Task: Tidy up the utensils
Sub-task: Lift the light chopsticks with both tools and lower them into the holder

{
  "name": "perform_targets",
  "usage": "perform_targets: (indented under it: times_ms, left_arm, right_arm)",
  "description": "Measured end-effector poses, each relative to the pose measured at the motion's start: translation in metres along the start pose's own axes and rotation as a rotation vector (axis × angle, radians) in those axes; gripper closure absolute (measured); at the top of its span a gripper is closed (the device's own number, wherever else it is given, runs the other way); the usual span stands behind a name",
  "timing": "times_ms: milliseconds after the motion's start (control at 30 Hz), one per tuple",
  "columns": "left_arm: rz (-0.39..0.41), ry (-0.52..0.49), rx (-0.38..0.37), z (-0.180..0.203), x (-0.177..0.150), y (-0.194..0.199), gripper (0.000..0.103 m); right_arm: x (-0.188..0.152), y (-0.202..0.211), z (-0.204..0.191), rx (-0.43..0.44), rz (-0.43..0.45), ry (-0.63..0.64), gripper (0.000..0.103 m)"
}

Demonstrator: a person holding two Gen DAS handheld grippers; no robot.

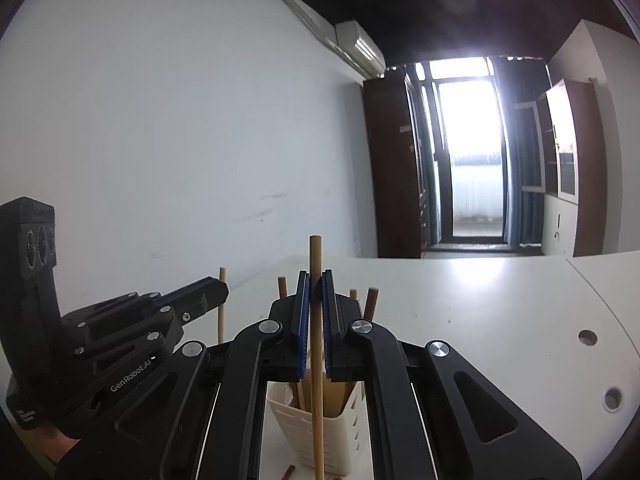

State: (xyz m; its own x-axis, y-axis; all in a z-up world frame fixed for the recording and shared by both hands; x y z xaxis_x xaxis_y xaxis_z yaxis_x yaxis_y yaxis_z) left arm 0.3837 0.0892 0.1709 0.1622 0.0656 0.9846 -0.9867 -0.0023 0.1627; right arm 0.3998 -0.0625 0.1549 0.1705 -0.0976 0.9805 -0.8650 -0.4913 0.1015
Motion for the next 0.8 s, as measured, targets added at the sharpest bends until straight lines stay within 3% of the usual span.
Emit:
perform_targets:
  times_ms: [67, 233, 467, 633, 800]
  left_arm:
    - [0.064, 0.003, -0.035, 0.004, 0.009, 0.007, 0.099]
    - [0.224, -0.005, -0.032, 0.009, 0.021, 0.025, 0.099]
    - [0.391, 0.015, -0.023, 0.015, 0.035, 0.040, 0.099]
    - [0.437, -0.001, -0.037, 0.020, 0.033, 0.035, 0.099]
    - [0.386, 0.004, -0.023, 0.018, 0.020, 0.009, 0.099]
  right_arm:
    - [0.008, 0.005, 0.002, 0.009, 0.061, -0.011, 0.096]
    - [0.021, 0.015, 0.001, 0.015, 0.180, -0.017, 0.096]
    - [0.040, 0.042, -0.001, -0.021, 0.416, 0.002, 0.096]
    - [0.046, 0.043, 0.006, -0.007, 0.499, -0.030, 0.096]
    - [0.041, 0.023, 0.015, -0.019, 0.503, -0.045, 0.096]
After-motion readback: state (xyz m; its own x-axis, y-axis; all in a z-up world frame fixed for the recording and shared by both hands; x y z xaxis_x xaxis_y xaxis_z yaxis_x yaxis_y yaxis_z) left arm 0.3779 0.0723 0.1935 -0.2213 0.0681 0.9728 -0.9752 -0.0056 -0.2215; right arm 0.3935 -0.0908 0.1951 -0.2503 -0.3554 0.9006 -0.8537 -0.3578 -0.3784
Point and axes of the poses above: each gripper's, at about its wrist camera, not at the fingertips, and y roughly against the way its jaws point, z to its right, x to its top, the point moved 8 cm from there along -y, roughly the way its jaws point, and after that the axes turned 2 degrees about y, right-handed, at the moved point
